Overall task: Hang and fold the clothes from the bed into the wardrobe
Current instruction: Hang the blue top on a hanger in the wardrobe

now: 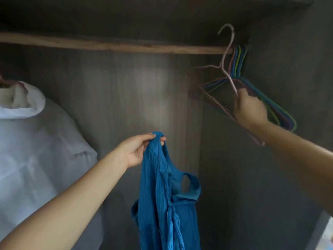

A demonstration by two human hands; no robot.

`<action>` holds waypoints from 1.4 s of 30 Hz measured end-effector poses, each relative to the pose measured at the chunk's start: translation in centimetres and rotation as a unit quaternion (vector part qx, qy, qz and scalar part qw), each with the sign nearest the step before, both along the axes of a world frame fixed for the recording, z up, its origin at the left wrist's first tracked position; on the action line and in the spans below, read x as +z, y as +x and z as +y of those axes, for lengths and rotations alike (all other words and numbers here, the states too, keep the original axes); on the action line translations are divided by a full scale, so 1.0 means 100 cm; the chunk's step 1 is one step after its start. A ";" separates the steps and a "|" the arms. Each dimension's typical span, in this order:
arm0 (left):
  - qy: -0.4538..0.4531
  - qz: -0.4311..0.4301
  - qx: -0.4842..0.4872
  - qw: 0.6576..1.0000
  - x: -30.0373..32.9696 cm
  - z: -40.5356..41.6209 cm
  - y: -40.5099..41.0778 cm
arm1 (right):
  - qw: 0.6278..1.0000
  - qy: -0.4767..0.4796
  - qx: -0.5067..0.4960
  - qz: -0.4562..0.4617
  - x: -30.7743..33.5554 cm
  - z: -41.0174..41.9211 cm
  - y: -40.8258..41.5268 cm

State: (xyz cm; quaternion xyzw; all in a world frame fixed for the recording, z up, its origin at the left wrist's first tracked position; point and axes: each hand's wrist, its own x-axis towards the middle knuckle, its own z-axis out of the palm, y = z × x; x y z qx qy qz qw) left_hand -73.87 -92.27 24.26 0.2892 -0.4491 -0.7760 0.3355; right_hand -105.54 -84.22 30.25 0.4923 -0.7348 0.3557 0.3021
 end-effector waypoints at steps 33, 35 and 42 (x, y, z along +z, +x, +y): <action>-0.651 -0.404 0.000 0.643 -0.006 0.011 0.016 | 0.562 0.196 0.525 -0.608 -0.123 0.107 0.134; -0.631 -0.408 0.031 0.659 -0.004 0.006 0.020 | 0.502 0.219 0.470 -0.692 -0.151 0.120 0.115; -0.610 -0.407 0.012 0.679 -0.014 0.004 0.019 | 0.474 0.387 0.217 -0.761 -0.273 0.144 0.150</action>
